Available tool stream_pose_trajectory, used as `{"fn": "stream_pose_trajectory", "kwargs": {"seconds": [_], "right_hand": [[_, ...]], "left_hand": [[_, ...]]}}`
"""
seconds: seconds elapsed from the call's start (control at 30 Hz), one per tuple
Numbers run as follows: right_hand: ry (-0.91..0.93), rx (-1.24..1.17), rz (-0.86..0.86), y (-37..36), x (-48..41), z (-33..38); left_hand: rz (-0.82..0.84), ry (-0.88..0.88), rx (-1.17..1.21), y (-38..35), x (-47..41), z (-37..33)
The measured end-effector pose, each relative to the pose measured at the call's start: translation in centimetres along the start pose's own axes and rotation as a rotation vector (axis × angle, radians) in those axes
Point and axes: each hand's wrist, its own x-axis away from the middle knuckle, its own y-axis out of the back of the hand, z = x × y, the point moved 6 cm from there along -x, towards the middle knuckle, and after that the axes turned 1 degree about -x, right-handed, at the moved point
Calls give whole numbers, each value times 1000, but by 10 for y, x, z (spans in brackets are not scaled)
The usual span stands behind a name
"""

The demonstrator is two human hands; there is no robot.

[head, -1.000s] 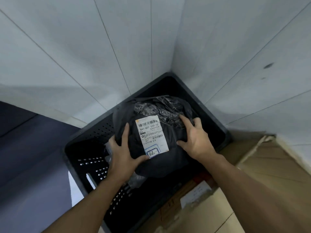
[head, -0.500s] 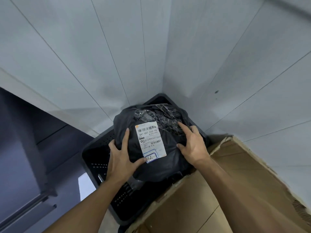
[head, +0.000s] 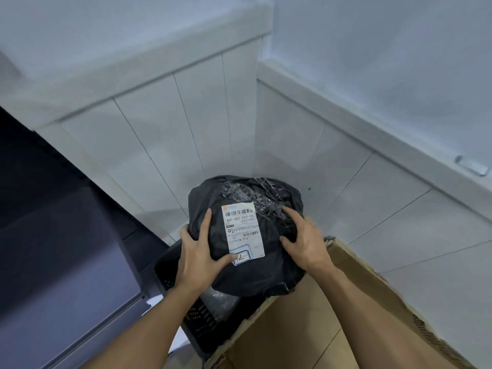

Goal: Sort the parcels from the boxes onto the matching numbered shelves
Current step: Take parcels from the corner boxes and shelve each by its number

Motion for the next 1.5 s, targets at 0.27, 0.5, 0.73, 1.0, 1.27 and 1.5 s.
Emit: {"fn": "stream_pose_trajectory", "kwargs": {"seconds": [0.27, 0.5, 0.73, 1.0, 1.27, 1.5], "right_hand": [[65, 77, -68, 68, 30, 46], [137, 95, -130, 112, 55, 81], [198, 133, -155, 138, 73, 110], [243, 137, -197, 173, 91, 137], [321, 117, -262, 203, 117, 181], [343, 162, -262, 206, 157, 220]], "left_hand": [[-28, -73, 21, 69, 15, -62], [-59, -113, 10, 112, 40, -99], [-102, -112, -13, 142, 64, -117], [-152, -169, -1, 177, 82, -149], [-195, -205, -3, 226, 106, -171], [-234, -213, -30, 268, 143, -169]]}}
